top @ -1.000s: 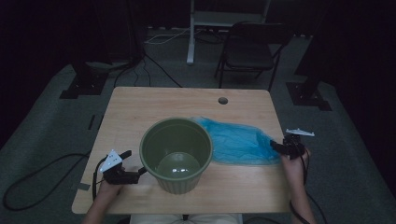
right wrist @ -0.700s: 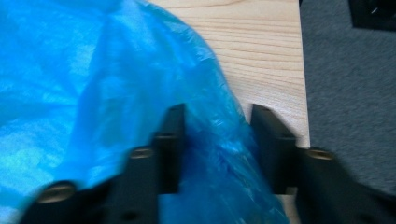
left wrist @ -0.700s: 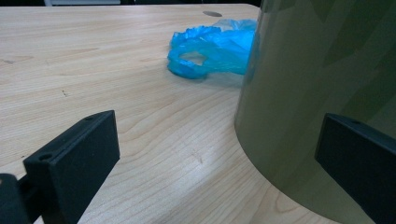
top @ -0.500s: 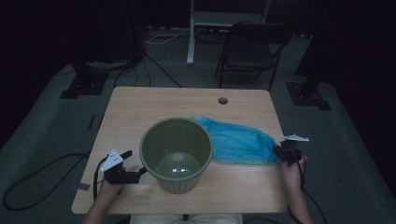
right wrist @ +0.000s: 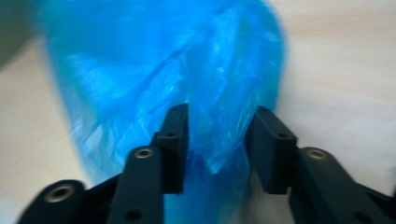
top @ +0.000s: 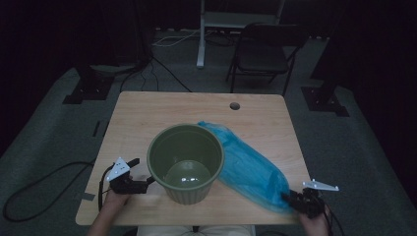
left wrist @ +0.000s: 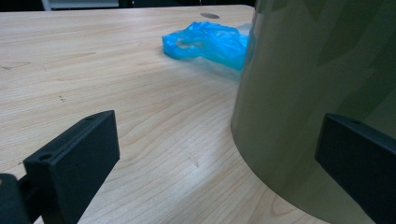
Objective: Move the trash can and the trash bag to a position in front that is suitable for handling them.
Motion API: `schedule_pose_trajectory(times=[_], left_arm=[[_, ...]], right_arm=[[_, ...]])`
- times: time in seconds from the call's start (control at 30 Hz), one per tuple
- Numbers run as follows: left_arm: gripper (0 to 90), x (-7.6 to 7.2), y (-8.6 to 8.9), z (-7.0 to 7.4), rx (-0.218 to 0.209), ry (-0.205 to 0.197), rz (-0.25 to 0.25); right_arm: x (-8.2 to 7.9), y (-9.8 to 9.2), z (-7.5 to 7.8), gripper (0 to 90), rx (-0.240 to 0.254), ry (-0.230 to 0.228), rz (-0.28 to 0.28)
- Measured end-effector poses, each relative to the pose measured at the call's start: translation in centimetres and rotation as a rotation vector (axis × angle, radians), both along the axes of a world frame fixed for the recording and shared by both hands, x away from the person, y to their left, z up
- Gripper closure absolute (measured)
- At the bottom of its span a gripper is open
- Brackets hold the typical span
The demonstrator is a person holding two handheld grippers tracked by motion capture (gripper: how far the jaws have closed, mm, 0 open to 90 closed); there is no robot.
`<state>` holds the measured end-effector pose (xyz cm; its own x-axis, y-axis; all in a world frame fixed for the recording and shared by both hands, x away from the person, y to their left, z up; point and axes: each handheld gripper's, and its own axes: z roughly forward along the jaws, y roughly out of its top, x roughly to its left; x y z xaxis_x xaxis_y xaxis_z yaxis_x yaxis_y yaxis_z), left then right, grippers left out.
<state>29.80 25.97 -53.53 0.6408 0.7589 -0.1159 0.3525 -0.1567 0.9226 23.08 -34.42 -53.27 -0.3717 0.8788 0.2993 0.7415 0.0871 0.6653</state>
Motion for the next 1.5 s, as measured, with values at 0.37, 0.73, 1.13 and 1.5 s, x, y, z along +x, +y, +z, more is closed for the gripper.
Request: schedule_pose_trajectory(times=[0.37, 0.73, 1.13, 1.5], left_arm=[[0.4, 0.0, -0.2, 0.2, 0.008, -0.014, -0.005], [0.5, -0.6, 1.0, 0.1, -0.002, -0.014, 0.018], [0.4, -0.5, 1.3, 0.2, -0.013, -0.015, 0.027], [0.5, -0.1, 1.1, 0.4, -0.006, -0.026, 0.019]], right_arm=[[8.4, 0.2, 4.9, 24.2, 0.071, -0.150, 0.060], [19.9, 9.6, 2.2, 27.4, -0.147, -0.015, 0.288], [17.1, 12.1, 0.0, 84.1, -0.296, -0.100, 0.285], [16.6, 6.5, 2.1, 90.0, 0.010, -0.111, -0.122]])
